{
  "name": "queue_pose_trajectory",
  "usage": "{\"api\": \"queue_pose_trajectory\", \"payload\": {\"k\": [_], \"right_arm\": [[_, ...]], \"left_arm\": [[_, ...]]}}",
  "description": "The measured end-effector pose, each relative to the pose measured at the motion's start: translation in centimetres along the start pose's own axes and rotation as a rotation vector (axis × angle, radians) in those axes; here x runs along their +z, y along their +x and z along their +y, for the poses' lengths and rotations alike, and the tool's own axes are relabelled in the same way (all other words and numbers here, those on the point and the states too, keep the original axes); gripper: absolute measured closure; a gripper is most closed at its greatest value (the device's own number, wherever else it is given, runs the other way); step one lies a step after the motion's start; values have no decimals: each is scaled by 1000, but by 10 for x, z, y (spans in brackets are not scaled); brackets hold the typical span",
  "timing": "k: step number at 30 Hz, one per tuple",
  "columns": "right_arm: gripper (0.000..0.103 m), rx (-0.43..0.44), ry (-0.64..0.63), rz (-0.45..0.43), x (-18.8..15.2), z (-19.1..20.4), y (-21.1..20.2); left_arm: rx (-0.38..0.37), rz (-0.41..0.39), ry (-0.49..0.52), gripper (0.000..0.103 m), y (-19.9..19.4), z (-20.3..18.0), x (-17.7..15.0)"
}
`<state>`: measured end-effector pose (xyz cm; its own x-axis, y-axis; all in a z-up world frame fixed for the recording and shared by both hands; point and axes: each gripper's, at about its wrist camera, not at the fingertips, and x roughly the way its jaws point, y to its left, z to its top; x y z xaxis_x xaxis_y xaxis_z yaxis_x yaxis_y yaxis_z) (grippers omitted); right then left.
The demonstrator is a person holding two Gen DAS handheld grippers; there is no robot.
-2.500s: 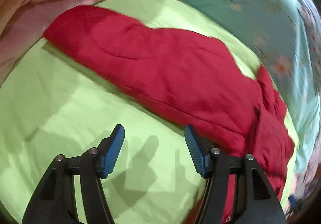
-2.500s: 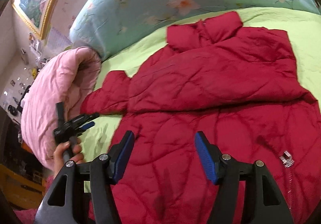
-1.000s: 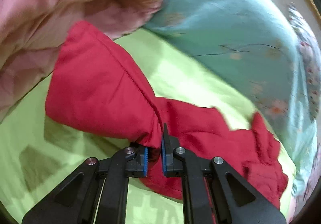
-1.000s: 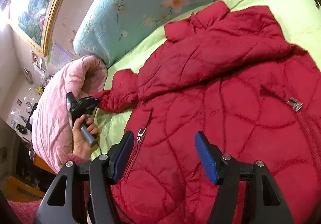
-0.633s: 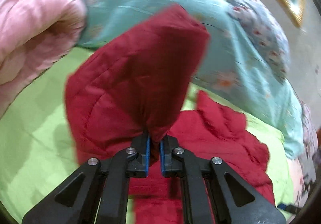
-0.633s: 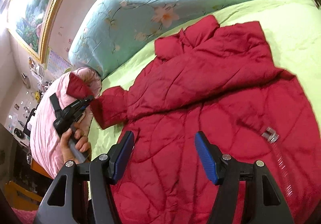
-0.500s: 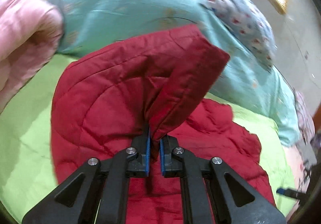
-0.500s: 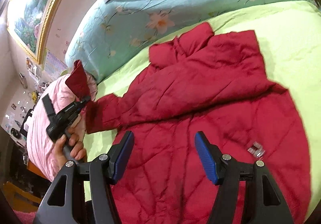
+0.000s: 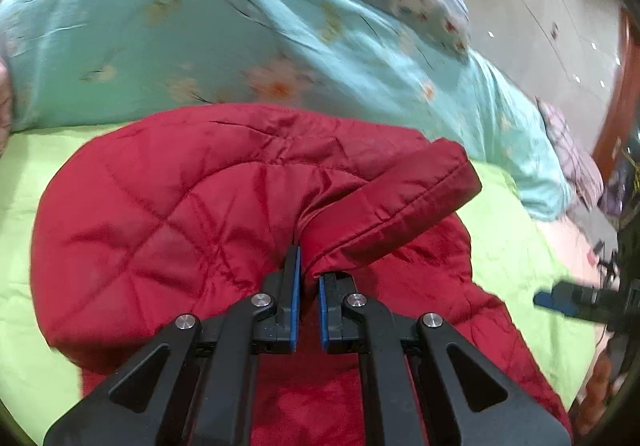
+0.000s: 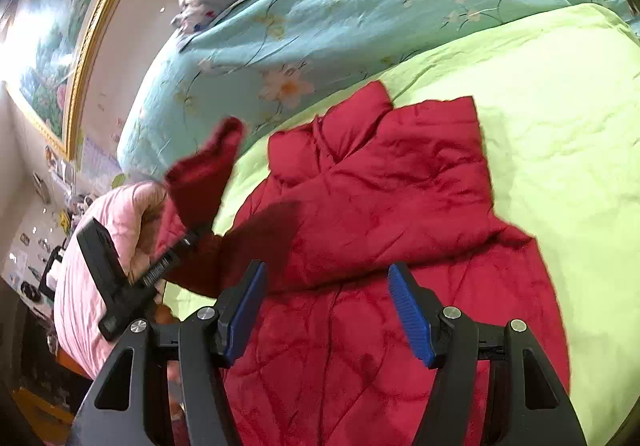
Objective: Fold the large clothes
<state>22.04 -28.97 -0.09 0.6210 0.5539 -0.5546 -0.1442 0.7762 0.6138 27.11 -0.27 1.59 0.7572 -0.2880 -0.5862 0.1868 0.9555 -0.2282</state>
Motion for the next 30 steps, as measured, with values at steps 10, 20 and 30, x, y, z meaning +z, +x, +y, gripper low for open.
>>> {"api": "queue_pose_trajectory", "payload": {"k": [10, 20, 30], "right_arm": [[37, 11, 84, 8, 29, -42, 21], [33, 133, 246, 120, 49, -71, 87], [78, 127, 238, 174, 59, -60, 135]], "left_arm": [[-11, 80, 99, 98, 49, -59, -27], [12, 113, 141, 98, 67, -70, -44], [4, 149, 172, 91, 71, -72, -50]]}}
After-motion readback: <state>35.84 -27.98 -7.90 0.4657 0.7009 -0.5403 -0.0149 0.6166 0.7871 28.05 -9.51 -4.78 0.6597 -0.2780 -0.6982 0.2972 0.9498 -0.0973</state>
